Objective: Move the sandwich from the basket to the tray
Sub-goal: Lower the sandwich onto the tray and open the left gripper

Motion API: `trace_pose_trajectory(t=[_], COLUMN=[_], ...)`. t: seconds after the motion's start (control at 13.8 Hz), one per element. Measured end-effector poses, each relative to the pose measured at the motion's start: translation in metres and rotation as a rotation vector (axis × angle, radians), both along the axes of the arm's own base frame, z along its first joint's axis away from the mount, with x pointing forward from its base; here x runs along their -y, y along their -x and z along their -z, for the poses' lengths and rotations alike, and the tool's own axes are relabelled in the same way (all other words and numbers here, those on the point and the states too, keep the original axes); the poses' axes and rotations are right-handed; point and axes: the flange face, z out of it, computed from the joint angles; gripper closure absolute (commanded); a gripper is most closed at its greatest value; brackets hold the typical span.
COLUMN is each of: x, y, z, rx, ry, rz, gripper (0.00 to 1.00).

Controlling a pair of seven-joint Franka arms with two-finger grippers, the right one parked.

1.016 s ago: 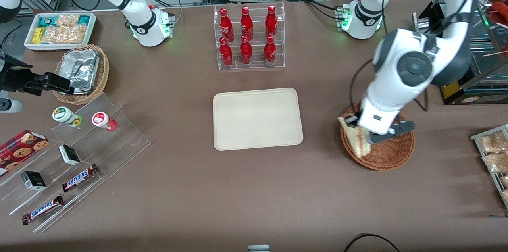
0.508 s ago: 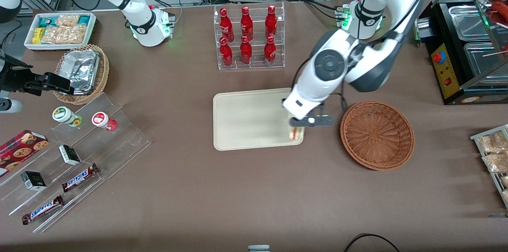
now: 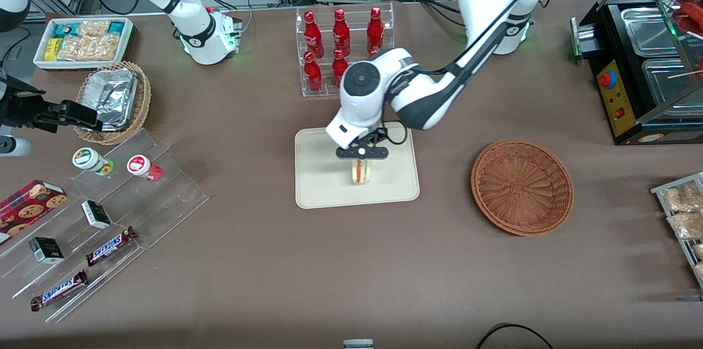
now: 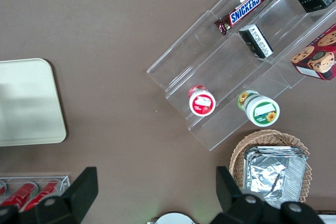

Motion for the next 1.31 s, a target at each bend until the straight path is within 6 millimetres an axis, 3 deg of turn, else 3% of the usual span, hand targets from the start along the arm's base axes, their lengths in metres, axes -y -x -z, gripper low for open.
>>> trace_pose_trajectory(t=[0.22, 0.65, 0.73, 0.87, 0.94, 1.31], x=[0.016, 0.013, 0.013, 0.014, 0.014, 0.015], y=[0.017, 0.017, 0.017, 0.018, 0.018, 0.011], z=[0.021, 0.055, 0.060, 0.065, 0.065, 0.054], rx=[-0.008, -0.013, -0.016, -0.021, -0.022, 0.000], ry=[-0.011, -0.057, -0.055, -0.054, -0.055, -0.045], rz=[-0.045, -0.084, -0.088, -0.091, -0.090, -0.093], gripper=[1.00, 1.00, 0.84, 0.10, 0.00, 0.00])
